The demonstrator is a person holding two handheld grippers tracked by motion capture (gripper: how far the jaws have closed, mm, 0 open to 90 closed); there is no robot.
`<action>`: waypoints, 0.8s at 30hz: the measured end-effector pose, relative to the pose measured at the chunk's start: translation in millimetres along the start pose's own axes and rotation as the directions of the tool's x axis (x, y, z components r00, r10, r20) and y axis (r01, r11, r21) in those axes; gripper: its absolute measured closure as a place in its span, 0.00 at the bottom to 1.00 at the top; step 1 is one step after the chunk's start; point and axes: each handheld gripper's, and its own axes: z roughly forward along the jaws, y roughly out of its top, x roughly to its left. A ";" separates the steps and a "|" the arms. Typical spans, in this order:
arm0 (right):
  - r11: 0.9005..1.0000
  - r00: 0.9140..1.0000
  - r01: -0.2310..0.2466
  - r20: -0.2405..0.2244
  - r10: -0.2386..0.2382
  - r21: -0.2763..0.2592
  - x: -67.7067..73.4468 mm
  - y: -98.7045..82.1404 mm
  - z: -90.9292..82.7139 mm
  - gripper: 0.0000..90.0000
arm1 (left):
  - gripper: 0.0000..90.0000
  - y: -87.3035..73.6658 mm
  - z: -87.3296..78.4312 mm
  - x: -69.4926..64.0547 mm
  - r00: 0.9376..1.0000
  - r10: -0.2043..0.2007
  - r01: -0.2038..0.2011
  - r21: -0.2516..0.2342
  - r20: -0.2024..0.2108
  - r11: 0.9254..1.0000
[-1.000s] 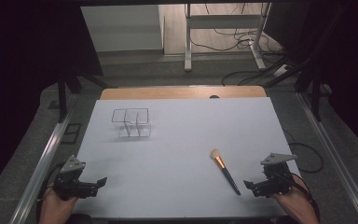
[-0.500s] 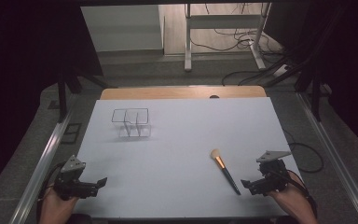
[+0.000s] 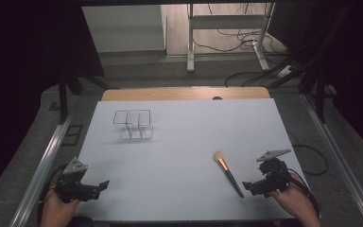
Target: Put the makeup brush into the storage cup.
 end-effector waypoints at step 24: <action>0.996 0.999 -0.001 0.038 -0.003 0.089 9.4 26.1 11.1 0.00 | 0.00 0.5 2.2 -0.5 1.000 0.002 -0.002 0.018 0.003 1.000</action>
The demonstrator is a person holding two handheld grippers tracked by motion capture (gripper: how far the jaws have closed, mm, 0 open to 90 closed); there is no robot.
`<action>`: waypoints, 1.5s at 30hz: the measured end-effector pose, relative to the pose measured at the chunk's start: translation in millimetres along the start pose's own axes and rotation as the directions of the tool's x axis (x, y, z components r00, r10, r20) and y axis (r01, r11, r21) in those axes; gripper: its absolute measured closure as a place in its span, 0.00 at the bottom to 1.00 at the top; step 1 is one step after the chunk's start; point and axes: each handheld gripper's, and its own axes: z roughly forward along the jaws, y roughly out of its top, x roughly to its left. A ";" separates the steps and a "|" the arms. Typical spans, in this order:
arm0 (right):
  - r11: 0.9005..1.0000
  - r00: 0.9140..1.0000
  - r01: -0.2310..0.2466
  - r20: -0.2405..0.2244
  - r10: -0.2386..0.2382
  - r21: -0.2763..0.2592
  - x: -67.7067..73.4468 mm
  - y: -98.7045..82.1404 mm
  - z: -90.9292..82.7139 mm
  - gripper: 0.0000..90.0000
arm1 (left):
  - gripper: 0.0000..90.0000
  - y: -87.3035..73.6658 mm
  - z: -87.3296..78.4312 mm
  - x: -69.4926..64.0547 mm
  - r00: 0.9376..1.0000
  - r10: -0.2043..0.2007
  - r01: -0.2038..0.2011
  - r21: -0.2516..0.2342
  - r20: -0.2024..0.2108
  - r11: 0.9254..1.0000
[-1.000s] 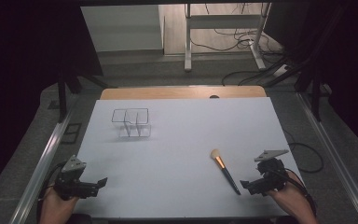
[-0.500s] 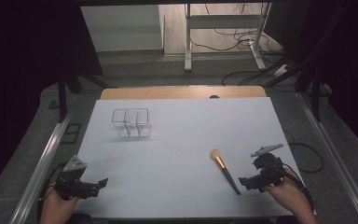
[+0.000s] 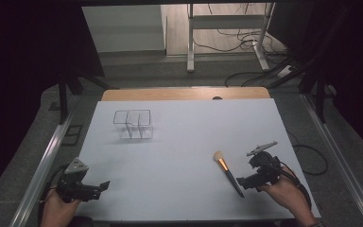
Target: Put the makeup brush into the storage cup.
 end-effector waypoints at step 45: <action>0.996 0.998 0.059 -0.012 -0.058 0.070 21.9 41.5 32.7 0.00 | 0.00 0.0 1.4 -0.3 1.000 0.006 -0.006 0.009 0.002 1.000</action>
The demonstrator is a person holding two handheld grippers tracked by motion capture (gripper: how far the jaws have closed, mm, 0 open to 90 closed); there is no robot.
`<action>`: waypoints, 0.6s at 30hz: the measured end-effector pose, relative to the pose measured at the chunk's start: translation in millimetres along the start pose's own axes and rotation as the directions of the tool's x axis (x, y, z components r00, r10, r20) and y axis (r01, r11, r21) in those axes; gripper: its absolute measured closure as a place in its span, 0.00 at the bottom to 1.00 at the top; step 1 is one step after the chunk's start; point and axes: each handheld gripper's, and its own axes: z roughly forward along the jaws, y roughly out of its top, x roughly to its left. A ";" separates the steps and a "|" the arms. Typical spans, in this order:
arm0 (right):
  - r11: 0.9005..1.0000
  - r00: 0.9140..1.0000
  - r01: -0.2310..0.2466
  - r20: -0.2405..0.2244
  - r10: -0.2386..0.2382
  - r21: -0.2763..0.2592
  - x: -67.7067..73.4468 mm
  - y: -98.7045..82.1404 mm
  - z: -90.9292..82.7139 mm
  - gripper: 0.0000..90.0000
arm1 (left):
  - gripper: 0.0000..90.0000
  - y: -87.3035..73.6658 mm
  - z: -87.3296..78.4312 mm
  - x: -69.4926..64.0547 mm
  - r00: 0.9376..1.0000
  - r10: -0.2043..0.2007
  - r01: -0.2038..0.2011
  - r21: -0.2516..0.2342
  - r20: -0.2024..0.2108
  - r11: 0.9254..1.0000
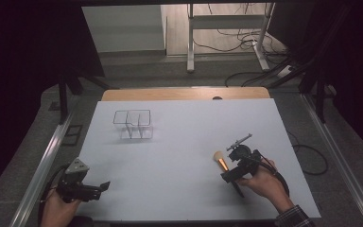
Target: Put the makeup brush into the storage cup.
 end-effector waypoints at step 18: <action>0.998 1.000 0.016 0.018 -0.017 0.069 3.7 -11.1 29.2 0.06 | 0.00 -0.1 1.1 -0.5 1.000 0.004 -0.004 0.013 0.000 1.000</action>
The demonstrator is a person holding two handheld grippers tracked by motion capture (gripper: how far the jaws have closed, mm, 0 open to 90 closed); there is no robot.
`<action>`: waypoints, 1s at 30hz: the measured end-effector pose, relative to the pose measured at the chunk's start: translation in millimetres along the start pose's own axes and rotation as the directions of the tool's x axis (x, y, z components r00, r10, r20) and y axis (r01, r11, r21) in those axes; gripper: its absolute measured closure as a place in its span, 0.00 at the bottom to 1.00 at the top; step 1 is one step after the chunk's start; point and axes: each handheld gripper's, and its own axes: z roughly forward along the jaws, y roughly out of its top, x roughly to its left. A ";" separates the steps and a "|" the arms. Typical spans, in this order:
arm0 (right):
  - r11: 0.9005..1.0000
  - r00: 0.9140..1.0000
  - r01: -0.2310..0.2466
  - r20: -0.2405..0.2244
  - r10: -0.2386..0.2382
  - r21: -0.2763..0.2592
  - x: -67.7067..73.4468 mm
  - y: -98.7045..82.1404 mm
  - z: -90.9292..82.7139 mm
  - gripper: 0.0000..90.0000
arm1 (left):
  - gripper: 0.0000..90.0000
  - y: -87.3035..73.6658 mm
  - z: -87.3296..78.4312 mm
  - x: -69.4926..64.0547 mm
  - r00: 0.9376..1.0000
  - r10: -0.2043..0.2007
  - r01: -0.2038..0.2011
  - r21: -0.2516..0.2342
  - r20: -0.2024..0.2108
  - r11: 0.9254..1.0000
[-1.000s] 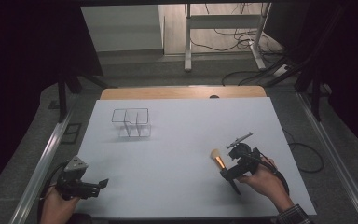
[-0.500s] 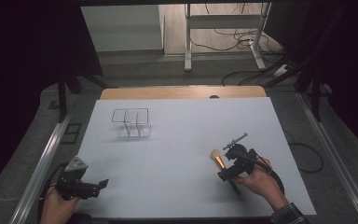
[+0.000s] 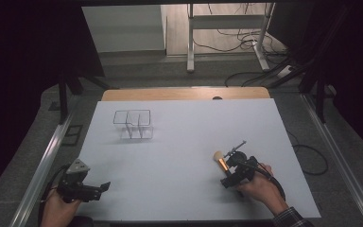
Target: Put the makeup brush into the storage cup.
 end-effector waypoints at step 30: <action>1.000 0.997 -0.001 -0.074 0.002 0.011 -9.1 -0.8 -9.4 0.83 | 0.02 -0.5 -1.2 -0.3 1.000 -0.012 0.012 -0.015 0.008 1.000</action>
